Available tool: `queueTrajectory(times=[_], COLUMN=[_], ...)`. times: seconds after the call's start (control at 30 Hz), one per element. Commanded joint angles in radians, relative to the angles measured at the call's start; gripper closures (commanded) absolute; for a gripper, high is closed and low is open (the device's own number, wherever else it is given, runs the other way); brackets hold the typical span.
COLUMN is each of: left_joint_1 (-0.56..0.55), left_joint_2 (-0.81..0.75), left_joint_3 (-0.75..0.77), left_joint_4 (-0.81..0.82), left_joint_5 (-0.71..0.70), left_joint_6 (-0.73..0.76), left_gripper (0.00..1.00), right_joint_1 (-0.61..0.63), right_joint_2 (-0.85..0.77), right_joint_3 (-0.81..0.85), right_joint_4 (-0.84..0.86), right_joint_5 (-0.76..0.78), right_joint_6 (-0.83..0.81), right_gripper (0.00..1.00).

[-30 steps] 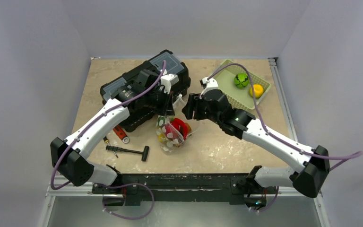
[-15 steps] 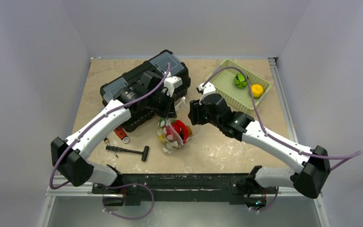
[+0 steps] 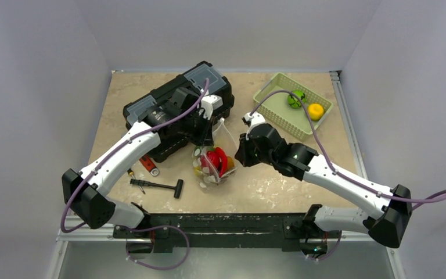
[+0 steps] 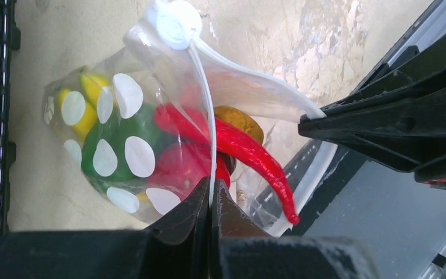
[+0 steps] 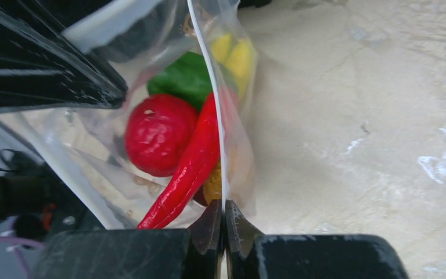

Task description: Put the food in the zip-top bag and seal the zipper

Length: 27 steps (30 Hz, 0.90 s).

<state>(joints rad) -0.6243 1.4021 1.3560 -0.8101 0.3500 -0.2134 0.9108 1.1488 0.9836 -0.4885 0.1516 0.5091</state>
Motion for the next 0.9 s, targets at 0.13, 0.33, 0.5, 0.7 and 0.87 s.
queueTrajectory(times=[0.13,0.33,0.5,0.7,0.87], left_joint_1=[0.001,0.0,-0.001,-0.002,-0.004], left_joint_2=[-0.114,-0.156,-0.184,-0.24,-0.326], left_joint_3=[0.169,0.028,-0.097,-0.182,-0.262], left_joint_4=[-0.19,-0.165,-0.028,0.055,0.139], left_joint_5=[0.104,0.062,0.057,0.006,-0.022], left_joint_6=[-0.169,-0.262,-0.341,-0.448,-0.527], left_gripper=[1.0,1.0,1.0,1.0,0.82], right_joint_1=[0.003,0.004,0.004,0.006,0.009], right_joint_2=[0.0,-0.09,-0.139,-0.174,-0.187], right_joint_3=[0.234,0.103,-0.039,-0.16,-0.185], right_joint_4=[0.014,0.118,0.296,0.455,0.483], right_joint_5=[-0.262,-0.265,-0.3,-0.309,-0.327], right_joint_6=[0.173,0.165,0.142,0.138,0.128], right_gripper=[1.0,1.0,1.0,1.0,1.0])
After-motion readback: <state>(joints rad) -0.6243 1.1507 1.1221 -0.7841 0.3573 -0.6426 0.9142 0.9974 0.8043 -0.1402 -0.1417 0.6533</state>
